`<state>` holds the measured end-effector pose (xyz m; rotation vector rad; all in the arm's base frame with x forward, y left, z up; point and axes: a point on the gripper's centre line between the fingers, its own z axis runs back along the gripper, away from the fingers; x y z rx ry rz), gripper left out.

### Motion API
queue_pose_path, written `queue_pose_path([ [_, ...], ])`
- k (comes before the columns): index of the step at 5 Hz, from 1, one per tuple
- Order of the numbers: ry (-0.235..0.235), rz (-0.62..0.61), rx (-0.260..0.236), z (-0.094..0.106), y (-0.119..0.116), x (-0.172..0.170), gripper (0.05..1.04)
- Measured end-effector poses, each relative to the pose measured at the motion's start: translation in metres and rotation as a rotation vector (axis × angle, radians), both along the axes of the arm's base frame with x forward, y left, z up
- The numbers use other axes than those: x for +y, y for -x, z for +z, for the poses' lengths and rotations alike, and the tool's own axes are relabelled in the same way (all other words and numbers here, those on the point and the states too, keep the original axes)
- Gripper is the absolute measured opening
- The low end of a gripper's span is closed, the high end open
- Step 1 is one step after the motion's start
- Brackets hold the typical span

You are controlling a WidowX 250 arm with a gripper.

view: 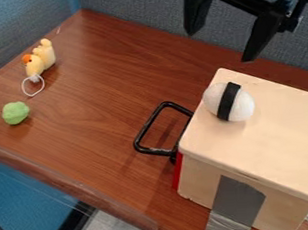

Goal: Moved the green object closer to the drawer

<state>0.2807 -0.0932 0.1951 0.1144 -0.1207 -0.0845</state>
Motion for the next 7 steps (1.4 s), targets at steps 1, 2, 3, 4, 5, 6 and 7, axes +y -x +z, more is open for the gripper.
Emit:
queue_pose_path([
  [1,-0.006,0.004,0.019,-0.007,0.000,0.000,1.001],
  [2,-0.021,0.156,0.046,-0.018,0.022,0.054,1.001],
  [3,0.002,0.233,0.008,-0.028,0.049,0.100,1.001],
  [4,-0.015,0.307,0.010,-0.042,0.070,0.151,1.001],
  [5,-0.025,0.376,-0.001,-0.060,0.093,0.200,1.001],
  [6,-0.041,0.423,-0.012,-0.078,0.107,0.248,1.001],
  [7,-0.057,0.446,-0.031,-0.100,0.108,0.279,1.001],
])
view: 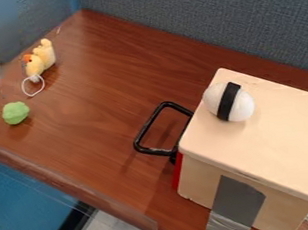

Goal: Moved the green object closer to the drawer

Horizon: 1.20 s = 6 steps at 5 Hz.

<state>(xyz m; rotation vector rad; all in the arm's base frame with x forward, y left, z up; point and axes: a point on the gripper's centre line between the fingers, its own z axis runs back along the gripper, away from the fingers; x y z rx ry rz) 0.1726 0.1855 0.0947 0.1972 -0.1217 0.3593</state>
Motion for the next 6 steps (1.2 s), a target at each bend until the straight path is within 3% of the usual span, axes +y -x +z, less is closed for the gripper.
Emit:
queue_pose_path([
  [1,-0.025,0.016,0.026,-0.015,-0.008,0.022,1.001],
  [2,-0.016,-0.022,0.027,-0.042,-0.034,0.023,1.001],
  [4,0.006,-0.113,0.082,-0.074,-0.087,0.012,1.001],
  [6,0.050,-0.117,0.092,-0.086,-0.095,0.008,1.001],
])
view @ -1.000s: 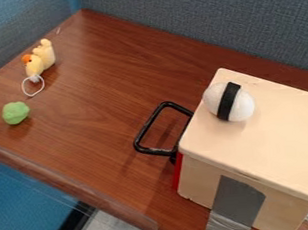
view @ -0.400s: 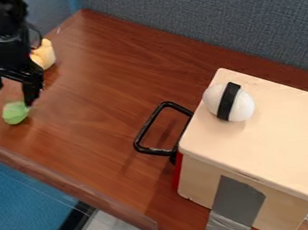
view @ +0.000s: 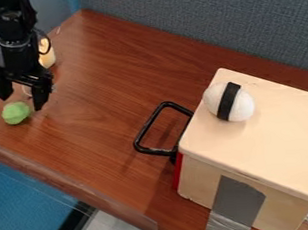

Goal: Moved the green object closer to the drawer

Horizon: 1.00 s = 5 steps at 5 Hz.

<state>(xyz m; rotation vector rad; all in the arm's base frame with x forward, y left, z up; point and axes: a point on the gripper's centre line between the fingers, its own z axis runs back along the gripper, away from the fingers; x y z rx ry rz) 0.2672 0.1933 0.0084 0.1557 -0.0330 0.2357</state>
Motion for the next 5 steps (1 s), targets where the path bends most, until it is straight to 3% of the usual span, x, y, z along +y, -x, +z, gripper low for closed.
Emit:
queue_pose_path([
  [1,0.022,-0.005,0.042,-0.007,0.012,-0.011,1.001],
  [3,0.026,0.011,0.048,-0.009,0.016,-0.013,0.968],
  [4,0.035,0.050,0.060,-0.011,0.022,-0.014,0.681],
  [5,0.031,0.063,0.073,-0.007,0.026,-0.014,0.468],
])
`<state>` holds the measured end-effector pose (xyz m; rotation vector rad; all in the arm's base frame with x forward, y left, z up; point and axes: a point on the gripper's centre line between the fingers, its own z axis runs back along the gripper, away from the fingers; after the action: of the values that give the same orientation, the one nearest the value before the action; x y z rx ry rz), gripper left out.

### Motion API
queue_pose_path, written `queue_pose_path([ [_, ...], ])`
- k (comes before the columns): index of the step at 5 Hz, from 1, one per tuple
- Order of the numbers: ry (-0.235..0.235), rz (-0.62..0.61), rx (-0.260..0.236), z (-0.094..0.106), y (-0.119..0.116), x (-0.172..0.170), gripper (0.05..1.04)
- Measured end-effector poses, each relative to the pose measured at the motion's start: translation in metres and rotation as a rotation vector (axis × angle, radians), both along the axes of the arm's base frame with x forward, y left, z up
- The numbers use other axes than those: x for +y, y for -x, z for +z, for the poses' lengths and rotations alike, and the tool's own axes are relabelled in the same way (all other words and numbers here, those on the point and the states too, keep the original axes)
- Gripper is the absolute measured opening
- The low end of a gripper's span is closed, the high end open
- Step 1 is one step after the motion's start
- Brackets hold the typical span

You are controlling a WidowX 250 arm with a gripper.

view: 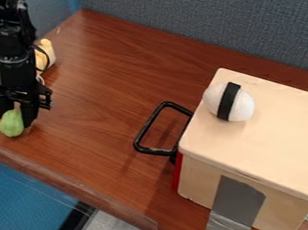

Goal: Moved the green object closer to the drawer

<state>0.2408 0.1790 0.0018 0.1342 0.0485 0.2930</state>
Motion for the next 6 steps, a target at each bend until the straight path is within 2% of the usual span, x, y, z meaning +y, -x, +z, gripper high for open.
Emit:
queue_pose_path([
  [1,-0.045,-0.023,-0.049,0.030,-0.017,-0.009,0.467],
  [2,-0.066,-0.114,-0.094,0.050,-0.055,-0.039,0.467],
  [3,-0.058,-0.221,-0.139,0.059,-0.089,-0.083,0.467],
  [4,-0.055,-0.281,-0.129,0.054,-0.101,-0.113,0.467],
  [5,-0.058,-0.296,-0.133,0.047,-0.103,-0.127,0.467],
  [6,-0.043,-0.289,-0.109,0.023,-0.103,-0.128,0.467],
])
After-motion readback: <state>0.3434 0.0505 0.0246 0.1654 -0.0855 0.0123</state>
